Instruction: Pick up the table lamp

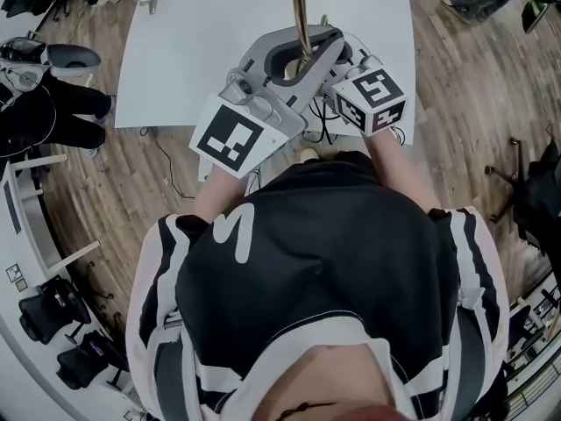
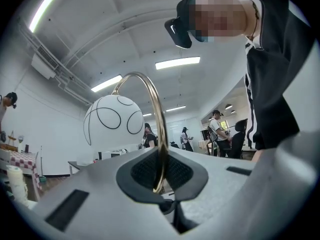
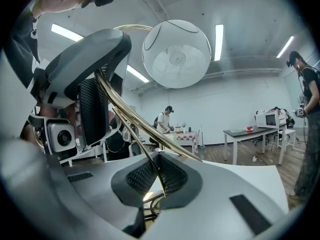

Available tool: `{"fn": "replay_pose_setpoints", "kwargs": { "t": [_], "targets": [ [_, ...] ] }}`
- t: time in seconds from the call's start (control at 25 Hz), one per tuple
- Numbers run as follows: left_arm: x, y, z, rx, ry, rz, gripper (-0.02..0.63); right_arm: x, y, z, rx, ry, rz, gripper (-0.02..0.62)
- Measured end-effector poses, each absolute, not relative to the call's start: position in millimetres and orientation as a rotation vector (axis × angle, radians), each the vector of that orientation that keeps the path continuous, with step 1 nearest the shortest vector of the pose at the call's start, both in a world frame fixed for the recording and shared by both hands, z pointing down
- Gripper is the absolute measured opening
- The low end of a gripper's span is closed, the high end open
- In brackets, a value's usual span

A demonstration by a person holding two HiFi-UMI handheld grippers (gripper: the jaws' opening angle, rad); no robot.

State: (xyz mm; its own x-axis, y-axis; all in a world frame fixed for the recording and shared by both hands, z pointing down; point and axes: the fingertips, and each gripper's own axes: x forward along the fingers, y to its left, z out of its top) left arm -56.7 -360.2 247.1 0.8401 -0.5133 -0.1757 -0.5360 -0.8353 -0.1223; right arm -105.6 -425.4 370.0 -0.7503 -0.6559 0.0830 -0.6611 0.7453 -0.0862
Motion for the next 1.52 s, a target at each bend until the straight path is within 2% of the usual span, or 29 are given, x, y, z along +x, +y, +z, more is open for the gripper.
{"fn": "replay_pose_setpoints", "kwargs": {
  "t": [0.76, 1.24, 1.52],
  "targets": [
    [-51.4, -331.9, 226.2, -2.879, 0.567, 0.295, 0.005, -96.2, -397.4, 358.3, 1.104, -2.910, 0.225, 0.015],
    [-17.1, -291.2, 222.4, -2.862, 0.306, 0.224, 0.005, -73.0, -362.1, 348.8, 0.944, -2.996, 0.203, 0.015],
    [3.8, -264.0, 209.4, -2.901, 0.277, 0.289, 0.005, -55.7, -324.8, 340.2, 0.821, -2.985, 0.139, 0.015]
  ]
}}
